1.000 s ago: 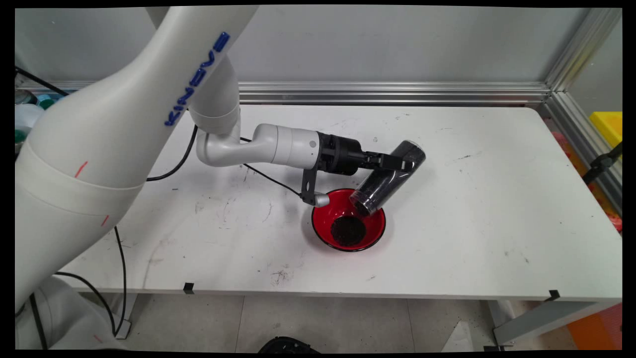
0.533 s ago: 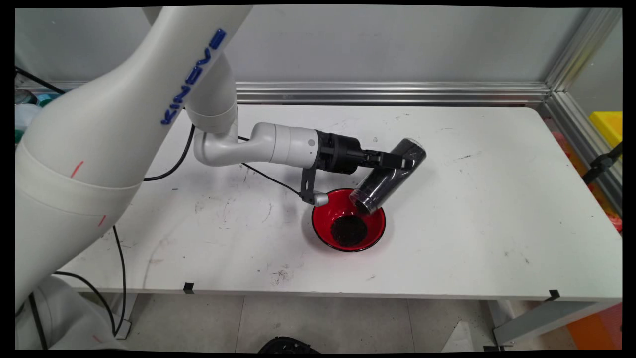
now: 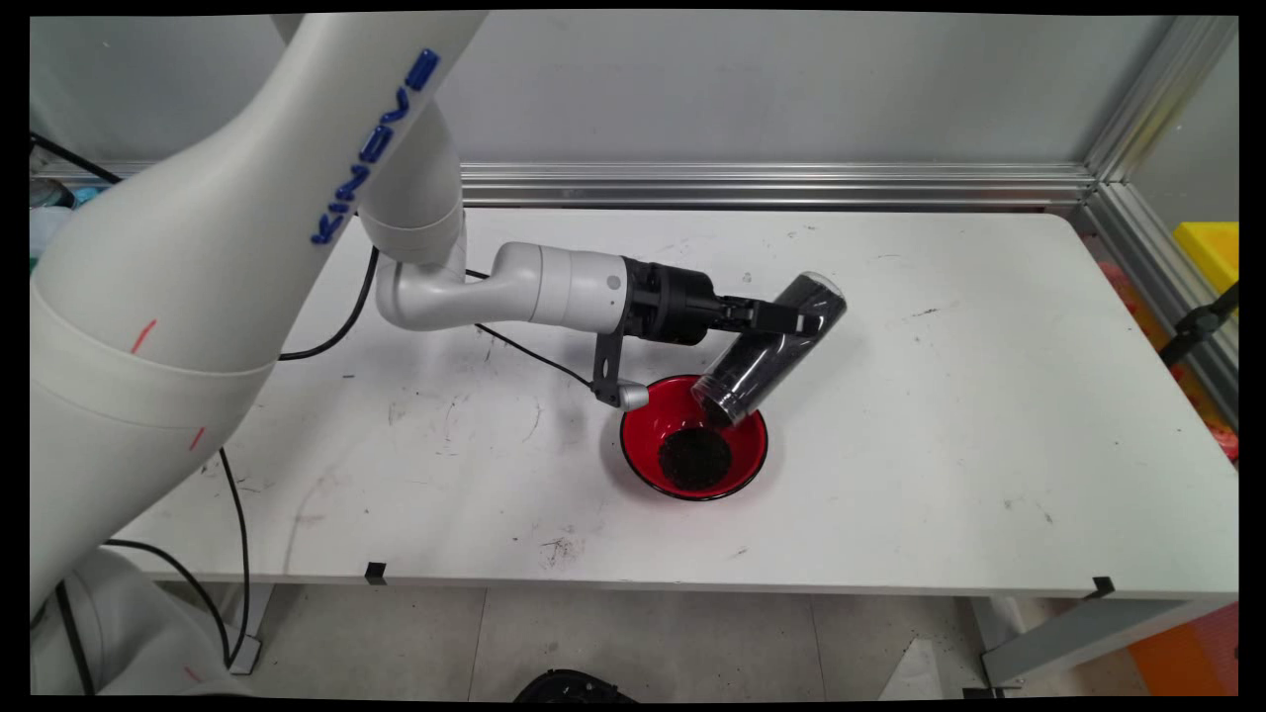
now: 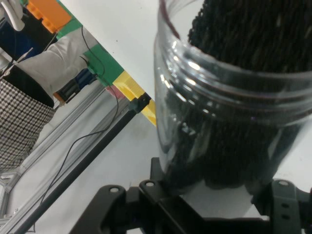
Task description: Pour the black seasoning powder in the red bowl
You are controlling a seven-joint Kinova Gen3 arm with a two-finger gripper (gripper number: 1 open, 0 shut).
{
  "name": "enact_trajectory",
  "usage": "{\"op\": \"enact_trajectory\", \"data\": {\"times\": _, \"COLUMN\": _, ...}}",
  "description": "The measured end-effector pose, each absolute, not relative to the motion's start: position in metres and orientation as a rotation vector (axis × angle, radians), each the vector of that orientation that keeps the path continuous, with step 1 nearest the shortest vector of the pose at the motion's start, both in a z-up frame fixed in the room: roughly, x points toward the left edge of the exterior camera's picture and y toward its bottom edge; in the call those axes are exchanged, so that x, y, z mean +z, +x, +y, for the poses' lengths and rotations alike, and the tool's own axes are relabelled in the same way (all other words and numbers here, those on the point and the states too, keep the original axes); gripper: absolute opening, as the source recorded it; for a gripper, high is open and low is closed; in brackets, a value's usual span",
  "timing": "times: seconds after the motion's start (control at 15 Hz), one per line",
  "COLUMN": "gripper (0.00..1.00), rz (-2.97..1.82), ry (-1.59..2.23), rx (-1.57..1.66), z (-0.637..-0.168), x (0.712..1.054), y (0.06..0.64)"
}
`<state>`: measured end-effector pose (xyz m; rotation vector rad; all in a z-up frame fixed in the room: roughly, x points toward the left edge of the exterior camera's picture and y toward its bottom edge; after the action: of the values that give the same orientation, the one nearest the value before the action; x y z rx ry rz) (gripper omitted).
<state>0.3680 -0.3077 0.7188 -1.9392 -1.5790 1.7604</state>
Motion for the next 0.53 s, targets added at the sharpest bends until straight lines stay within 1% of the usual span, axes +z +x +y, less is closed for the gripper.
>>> {"op": "enact_trajectory", "data": {"times": 0.53, "gripper": 0.00, "rz": -1.565, "ry": -1.951, "rx": 1.771, "z": -0.3021, "x": 0.7240, "y": 0.3733}}
